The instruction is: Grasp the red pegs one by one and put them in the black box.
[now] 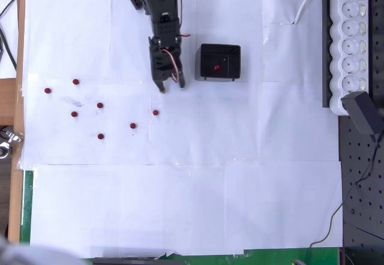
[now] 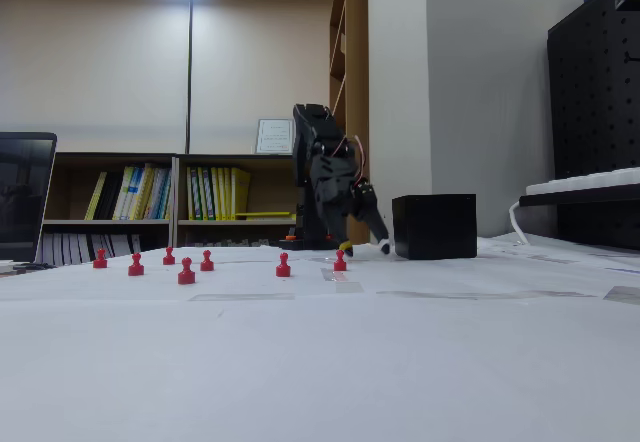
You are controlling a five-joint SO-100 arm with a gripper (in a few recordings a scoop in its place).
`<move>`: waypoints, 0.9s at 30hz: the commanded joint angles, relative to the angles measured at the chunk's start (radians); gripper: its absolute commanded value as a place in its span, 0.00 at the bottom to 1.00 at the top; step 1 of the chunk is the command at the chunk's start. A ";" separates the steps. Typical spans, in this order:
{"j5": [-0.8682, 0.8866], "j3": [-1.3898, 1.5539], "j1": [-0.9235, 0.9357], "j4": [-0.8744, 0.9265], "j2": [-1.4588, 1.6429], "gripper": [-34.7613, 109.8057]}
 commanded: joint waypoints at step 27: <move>0.015 0.140 0.129 -0.253 0.330 0.36</move>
